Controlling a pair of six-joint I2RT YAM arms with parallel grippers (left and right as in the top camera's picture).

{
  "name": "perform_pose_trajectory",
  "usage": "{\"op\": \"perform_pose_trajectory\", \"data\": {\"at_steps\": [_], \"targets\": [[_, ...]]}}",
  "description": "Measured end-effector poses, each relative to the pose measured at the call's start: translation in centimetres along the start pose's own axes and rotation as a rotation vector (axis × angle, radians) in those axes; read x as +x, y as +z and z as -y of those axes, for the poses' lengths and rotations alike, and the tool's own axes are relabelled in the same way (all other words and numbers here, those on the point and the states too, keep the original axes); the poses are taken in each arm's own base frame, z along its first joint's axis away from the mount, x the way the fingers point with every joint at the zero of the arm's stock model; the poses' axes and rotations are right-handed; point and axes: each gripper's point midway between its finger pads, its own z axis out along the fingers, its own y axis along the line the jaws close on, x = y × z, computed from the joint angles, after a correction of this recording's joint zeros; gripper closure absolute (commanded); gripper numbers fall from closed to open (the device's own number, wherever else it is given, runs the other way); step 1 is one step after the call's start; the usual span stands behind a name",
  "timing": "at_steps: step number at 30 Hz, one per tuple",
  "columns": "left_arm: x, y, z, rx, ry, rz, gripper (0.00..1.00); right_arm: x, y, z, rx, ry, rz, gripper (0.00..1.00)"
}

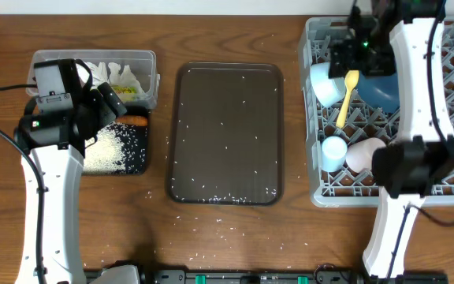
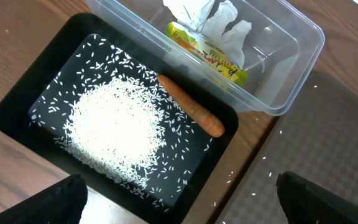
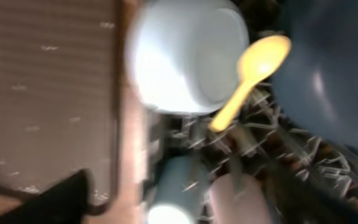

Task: Sort waste into correct bins and load items into the dishwasher rack

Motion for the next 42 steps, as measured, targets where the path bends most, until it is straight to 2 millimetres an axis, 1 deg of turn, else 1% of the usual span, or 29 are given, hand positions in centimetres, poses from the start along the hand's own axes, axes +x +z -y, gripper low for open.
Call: {"op": "perform_pose_trajectory", "data": {"at_steps": [2, 5, 7, 9, 11, 16, 19, 24, 26, 29, 31, 33, 36, 37, 39, 41, 42], "targets": [[0.0, 0.0, 0.0, 0.000, 0.000, 0.000, 0.00, 0.4, -3.5, -2.4, -0.021, 0.005, 0.084, 0.01], [0.0, 0.0, 0.0, 0.000, 0.000, 0.000, 0.01, 2.0, -8.7, -5.3, -0.056, -0.011, 0.197, 0.01], [0.0, 0.0, 0.0, 0.000, 0.000, 0.000, 0.00, 3.0, -11.3, -6.4, -0.079, -0.018, 0.256, 0.01], [0.0, 0.0, 0.0, 0.000, 0.000, 0.000, 0.00, 3.9, -13.5, -7.1, -0.097, -0.010, 0.306, 0.01], [0.0, 0.0, 0.0, 0.000, 0.000, 0.000, 0.00, 4.5, -14.9, -7.0, -0.088, 0.014, 0.341, 0.01], [0.0, 0.0, 0.0, 0.000, 0.000, 0.000, 0.00, 5.8, -18.1, -5.5, -0.009, 0.062, 0.440, 0.01], [0.0, 0.0, 0.0, 0.000, 0.000, 0.000, 0.00, 6.7, -20.9, -4.8, 0.035, 0.029, 0.533, 0.01], [0.0, 0.0, 0.0, 0.000, 0.000, 0.000, 0.00, 7.5, -27.1, -4.6, 0.061, -0.037, 0.799, 0.01], [0.0, 0.0, 0.0, 0.000, 0.000, 0.001, 0.00, 7.5, -29.1, -4.7, 0.057, -0.053, 0.921, 0.01], [0.0, 0.0, -0.1, -0.003, 0.000, 0.001, 0.00, 7.4, -30.7, -4.9, 0.047, -0.084, 1.102, 0.01], [0.0, 0.0, -0.1, -0.003, 0.000, 0.001, 0.00, 7.7, -29.9, -4.7, 0.040, -0.103, 1.166, 0.01], [0.0, 0.0, -0.1, -0.003, 0.000, 0.000, 0.00, 8.3, -27.4, -4.0, 0.042, -0.116, 1.198, 0.01], [0.0, 0.0, -0.1, -0.003, 0.000, 0.000, 0.00, 9.6, -22.7, -2.6, 0.047, -0.116, 1.220, 0.01], [0.0, 0.1, -0.1, -0.003, 0.000, 0.000, 0.00, 10.4, -20.2, -1.8, 0.055, -0.108, 1.212, 0.01], [0.1, 0.1, -0.1, -0.004, 0.000, -0.002, 0.00, 12.2, -16.4, -0.6, 0.068, -0.098, 1.206, 0.01], [0.1, 0.1, -0.1, -0.004, 0.000, -0.001, 0.00, 14.0, -13.2, 0.3, 0.078, -0.093, 1.219, 0.01], [0.1, 0.1, -0.1, -0.004, 0.000, -0.002, 0.00, 14.8, -11.9, 0.6, 0.083, -0.090, 1.228, 0.01]]}}
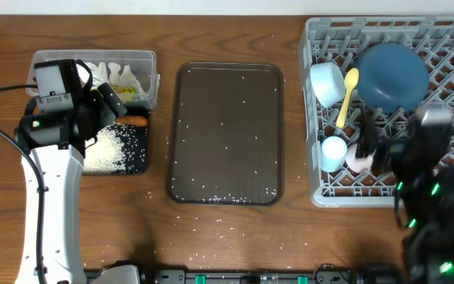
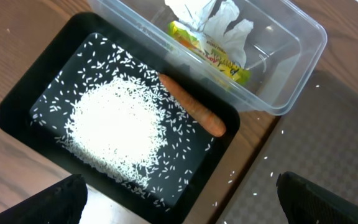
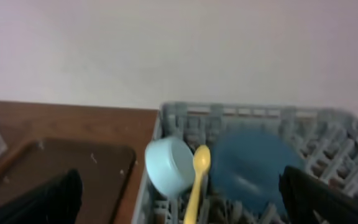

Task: Sort waste into correct bins and load items into the dishwasher rack

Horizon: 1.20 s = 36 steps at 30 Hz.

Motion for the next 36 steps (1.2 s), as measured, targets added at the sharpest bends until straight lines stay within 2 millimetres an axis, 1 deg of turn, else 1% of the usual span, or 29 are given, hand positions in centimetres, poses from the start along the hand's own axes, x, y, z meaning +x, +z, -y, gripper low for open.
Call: {"op": "perform_pose_trajectory", "data": {"at_steps": [1, 4, 6, 11, 14, 18, 21, 26, 36], "targets": [[0.0, 0.0, 0.0, 0.000, 0.000, 0.001, 0.00, 1.8, -0.4, 0.2, 0.007, 0.000, 0.013, 0.01], [0.0, 0.0, 0.0, 0.000, 0.000, 0.000, 0.00, 5.4, -1.0, 0.4, 0.012, -0.002, 0.068, 0.01], [0.0, 0.0, 0.0, 0.000, 0.000, 0.000, 0.00, 8.0, -1.0, 0.4, 0.009, -0.004, 0.090, 0.01], [0.0, 0.0, 0.0, 0.000, 0.000, -0.001, 0.00, 12.3, -0.3, 0.5, 0.007, -0.006, 0.126, 0.01], [0.0, 0.0, 0.0, 0.000, 0.000, -0.001, 0.00, 14.3, -0.1, 0.6, 0.008, -0.003, 0.092, 0.01], [0.0, 0.0, 0.0, 0.000, 0.000, 0.000, 0.00, 14.2, -0.2, 0.8, 0.020, -0.003, 0.099, 0.01], [0.0, 0.0, 0.0, 0.000, 0.000, 0.000, 0.00, 15.2, -0.3, 0.9, 0.026, 0.000, 0.062, 0.01], [0.0, 0.0, 0.0, 0.000, 0.000, 0.000, 0.00, 14.7, -0.5, 0.9, 0.028, -0.001, 0.086, 0.01], [0.0, 0.0, 0.0, 0.000, 0.000, 0.000, 0.00, 14.7, -0.5, 0.9, 0.028, -0.001, 0.085, 0.01]]}}
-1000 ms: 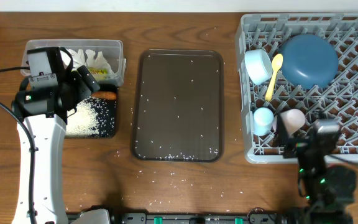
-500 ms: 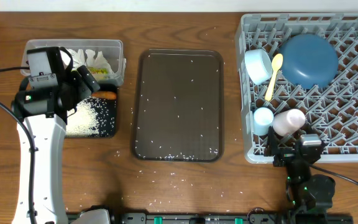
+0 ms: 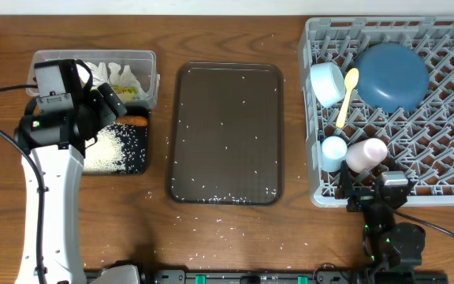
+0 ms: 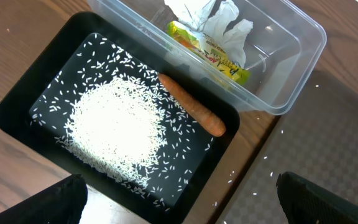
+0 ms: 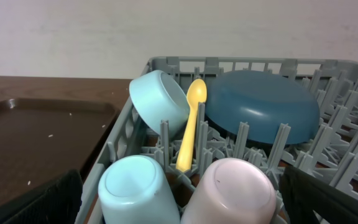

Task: Sort waste into correct bins and load items into the dishwasher rack

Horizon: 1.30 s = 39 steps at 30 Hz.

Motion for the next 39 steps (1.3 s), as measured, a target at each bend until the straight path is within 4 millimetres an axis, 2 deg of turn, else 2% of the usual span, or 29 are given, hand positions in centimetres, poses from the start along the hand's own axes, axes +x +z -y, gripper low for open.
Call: {"op": "perform_pose_trajectory", "data": {"at_steps": [18, 22, 25, 28, 32, 34, 36, 39], "targets": [[0.1, -0.4, -0.1, 0.002, 0.000, 0.002, 0.00, 0.0, 0.0, 0.0, 0.000, 0.000, 0.000, 0.01], [-1.0, -2.6, 1.2, 0.074, 0.037, 0.097, 0.00, 0.0, 0.0, 0.0, 0.000, 0.000, 0.000, 0.01], [-2.3, -5.6, 4.6, 0.227, 0.174, 0.271, 0.00, 0.0, 0.0, 0.0, 0.001, 0.000, 0.000, 0.01], [-2.2, -8.4, 7.2, 0.366, 0.293, 0.456, 0.00, 0.0, 0.0, 0.0, 0.002, 0.000, 0.000, 0.01], [0.1, -9.3, 6.6, 0.447, 0.343, 0.642, 0.00, 0.0, 0.0, 0.1, 0.003, 0.000, 0.000, 0.01], [1.7, -8.8, 5.8, 0.462, 0.350, 0.688, 0.00, 0.0, 0.0, 0.1, 0.003, 0.000, 0.001, 0.01], [4.3, -7.4, 4.5, 0.461, 0.361, 0.699, 0.00, 0.0, 0.0, 0.1, 0.003, 0.000, 0.000, 0.01], [7.0, -5.9, 3.2, 0.459, 0.367, 0.700, 0.00, 0.0, 0.0, 0.1, 0.003, 0.000, 0.000, 0.01]]}}
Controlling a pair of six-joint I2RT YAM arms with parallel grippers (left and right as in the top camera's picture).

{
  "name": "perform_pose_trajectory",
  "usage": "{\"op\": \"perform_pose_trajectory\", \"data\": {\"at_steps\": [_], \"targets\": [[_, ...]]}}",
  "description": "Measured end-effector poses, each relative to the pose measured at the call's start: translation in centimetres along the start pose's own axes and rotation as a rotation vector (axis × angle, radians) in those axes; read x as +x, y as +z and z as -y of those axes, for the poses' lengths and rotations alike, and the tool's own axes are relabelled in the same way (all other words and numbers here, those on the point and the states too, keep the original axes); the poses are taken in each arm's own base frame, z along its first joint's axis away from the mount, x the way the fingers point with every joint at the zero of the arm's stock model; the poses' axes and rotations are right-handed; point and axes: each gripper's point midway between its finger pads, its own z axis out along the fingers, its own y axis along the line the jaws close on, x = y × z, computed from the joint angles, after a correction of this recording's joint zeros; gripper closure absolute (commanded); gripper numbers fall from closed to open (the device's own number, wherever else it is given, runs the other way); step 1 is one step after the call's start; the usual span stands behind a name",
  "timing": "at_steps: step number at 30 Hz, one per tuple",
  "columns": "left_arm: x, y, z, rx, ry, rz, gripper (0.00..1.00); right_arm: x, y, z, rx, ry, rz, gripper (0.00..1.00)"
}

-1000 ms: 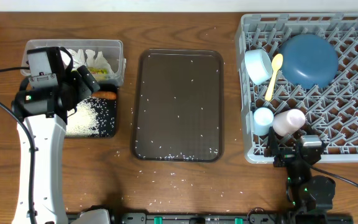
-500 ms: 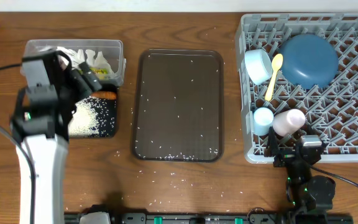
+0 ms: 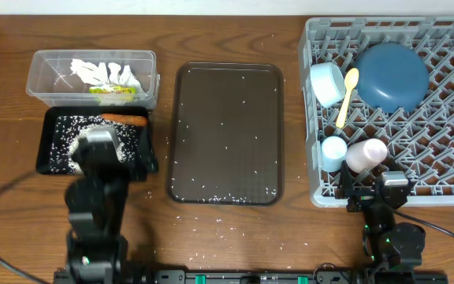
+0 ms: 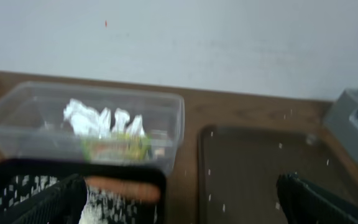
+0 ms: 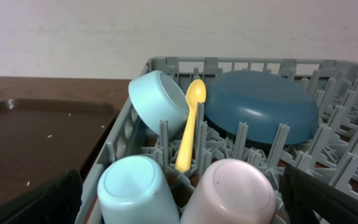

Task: Sort waste into correct bins and load items into the dishwasher rack

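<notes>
The grey dish rack (image 3: 448,158) at the right holds a dark blue bowl (image 3: 391,76), a light blue bowl (image 5: 160,99), a yellow spoon (image 5: 189,124), a light blue cup (image 5: 138,186) and a pink cup (image 5: 232,190). My right gripper (image 5: 182,202) is open and empty, low at the rack's front edge, just behind the two cups. A clear bin (image 3: 93,75) contains white tissues and a yellow wrapper. In front of it, the black tray (image 3: 50,154) carries rice and a carrot (image 3: 124,119). My left gripper (image 3: 113,162) is open and empty, low over that tray.
A brown serving tray (image 3: 225,134) lies in the middle with scattered rice grains on it. More grains dot the wooden table in front of it. A pale wall rises behind the table in both wrist views.
My left arm has drawn back from high over the two bins to the table's front. Its camera now looks level across the black tray and clear bin. The right arm has not moved.
My right gripper was open, reaching over the rack's far left by the light blue bowl and spoon. Then it had pulled back toward the front, and then sat low behind the two cups. The left arm held still over the bins until its retreat now.
</notes>
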Motion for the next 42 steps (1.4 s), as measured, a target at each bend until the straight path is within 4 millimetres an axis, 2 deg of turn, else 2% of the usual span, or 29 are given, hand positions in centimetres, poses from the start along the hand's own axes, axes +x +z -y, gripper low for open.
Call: {"op": "perform_pose_trajectory", "data": {"at_steps": [4, 10, 23, 28, 42], "targets": [[2.6, -1.2, -0.2, 0.004, 0.002, 0.030, 0.00, 0.0, 0.0, 0.0, 0.000, 0.000, 0.000, 0.01], [4.8, -1.8, -0.2, 0.018, 0.006, 0.067, 0.00, 0.0, 0.0, 0.0, 0.000, 0.000, 0.000, 0.01], [5.8, -2.5, 0.0, 0.038, 0.013, 0.149, 0.00, 0.0, 0.0, 0.0, 0.000, 0.000, 0.000, 0.01], [7.7, -1.9, -0.1, 0.038, 0.013, 0.106, 0.00, 0.0, 0.0, 0.0, 0.000, 0.000, 0.000, 0.01], [7.9, -1.9, 0.0, 0.041, 0.013, 0.096, 0.00, 0.0, 0.0, 0.0, 0.000, 0.000, 0.001, 0.01]]}}
